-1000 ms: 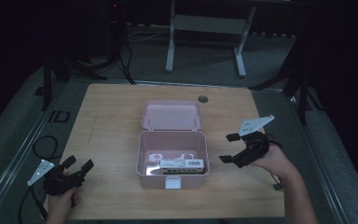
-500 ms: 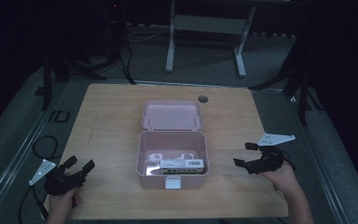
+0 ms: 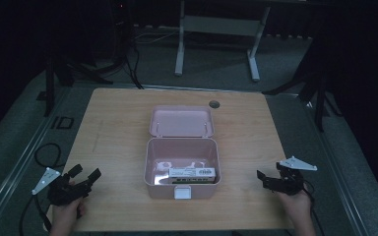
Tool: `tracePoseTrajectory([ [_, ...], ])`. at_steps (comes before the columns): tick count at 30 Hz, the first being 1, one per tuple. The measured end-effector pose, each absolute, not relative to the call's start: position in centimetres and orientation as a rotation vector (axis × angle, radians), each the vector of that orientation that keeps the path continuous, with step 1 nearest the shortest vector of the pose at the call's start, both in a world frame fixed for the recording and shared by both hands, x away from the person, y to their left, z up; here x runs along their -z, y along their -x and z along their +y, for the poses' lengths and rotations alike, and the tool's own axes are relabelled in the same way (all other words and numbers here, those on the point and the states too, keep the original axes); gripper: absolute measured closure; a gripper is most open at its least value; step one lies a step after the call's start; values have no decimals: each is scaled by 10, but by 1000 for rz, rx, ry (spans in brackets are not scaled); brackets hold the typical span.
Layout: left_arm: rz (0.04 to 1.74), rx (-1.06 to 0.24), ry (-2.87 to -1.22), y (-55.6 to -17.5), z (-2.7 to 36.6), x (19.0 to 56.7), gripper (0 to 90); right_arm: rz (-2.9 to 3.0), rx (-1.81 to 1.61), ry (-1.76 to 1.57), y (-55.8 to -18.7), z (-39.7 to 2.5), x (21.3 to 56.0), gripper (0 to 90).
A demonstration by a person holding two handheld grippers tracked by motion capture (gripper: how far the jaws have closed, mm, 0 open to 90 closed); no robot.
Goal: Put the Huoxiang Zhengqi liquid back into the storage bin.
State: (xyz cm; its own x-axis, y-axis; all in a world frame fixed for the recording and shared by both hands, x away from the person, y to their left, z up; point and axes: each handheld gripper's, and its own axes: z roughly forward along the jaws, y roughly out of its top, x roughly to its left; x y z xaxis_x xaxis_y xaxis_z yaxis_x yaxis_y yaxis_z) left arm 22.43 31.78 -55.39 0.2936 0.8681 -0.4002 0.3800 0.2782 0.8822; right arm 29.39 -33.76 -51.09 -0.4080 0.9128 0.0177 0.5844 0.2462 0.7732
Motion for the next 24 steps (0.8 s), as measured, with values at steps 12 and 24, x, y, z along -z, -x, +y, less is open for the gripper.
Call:
tracePoseTrajectory([
  [12, 1300, -497, -1313, -224, 318, 554, 68, 1827, -899, -1599, -272, -339, 535, 135],
  [24, 1300, -498, -1313, -224, 318, 554, 68, 1820, -893, -1691, -268, -336, 541, 131],
])
